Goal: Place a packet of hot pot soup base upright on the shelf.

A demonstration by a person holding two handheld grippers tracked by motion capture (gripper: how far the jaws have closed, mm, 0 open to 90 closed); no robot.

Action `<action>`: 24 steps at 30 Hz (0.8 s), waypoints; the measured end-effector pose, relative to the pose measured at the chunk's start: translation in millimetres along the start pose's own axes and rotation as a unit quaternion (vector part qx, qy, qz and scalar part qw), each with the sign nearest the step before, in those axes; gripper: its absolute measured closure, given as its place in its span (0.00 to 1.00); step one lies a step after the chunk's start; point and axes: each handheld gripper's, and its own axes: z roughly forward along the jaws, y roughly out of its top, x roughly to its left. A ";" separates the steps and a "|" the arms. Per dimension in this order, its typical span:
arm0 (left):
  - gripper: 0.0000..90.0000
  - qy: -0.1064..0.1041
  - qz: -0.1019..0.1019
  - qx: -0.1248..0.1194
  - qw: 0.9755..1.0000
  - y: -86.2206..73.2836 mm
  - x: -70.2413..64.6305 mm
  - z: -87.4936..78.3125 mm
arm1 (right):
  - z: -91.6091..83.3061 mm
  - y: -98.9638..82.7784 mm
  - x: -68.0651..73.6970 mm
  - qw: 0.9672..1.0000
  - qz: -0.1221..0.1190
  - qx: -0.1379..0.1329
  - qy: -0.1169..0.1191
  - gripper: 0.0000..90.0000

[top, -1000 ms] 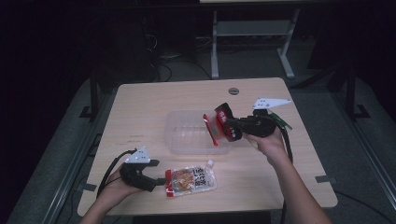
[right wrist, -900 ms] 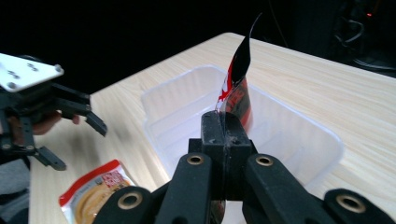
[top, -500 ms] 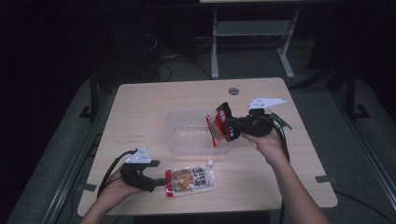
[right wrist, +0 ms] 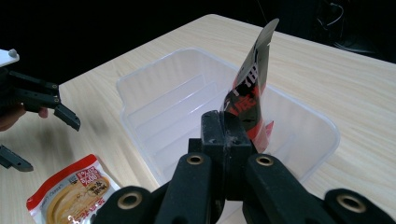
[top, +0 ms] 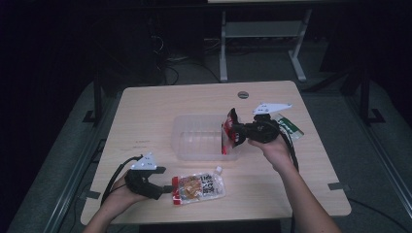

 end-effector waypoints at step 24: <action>0.24 -0.004 -0.004 0.007 1.000 -2.2 1.7 2.6 | 17.9 -13.7 -6.8 1.000 0.012 0.011 0.007 0.91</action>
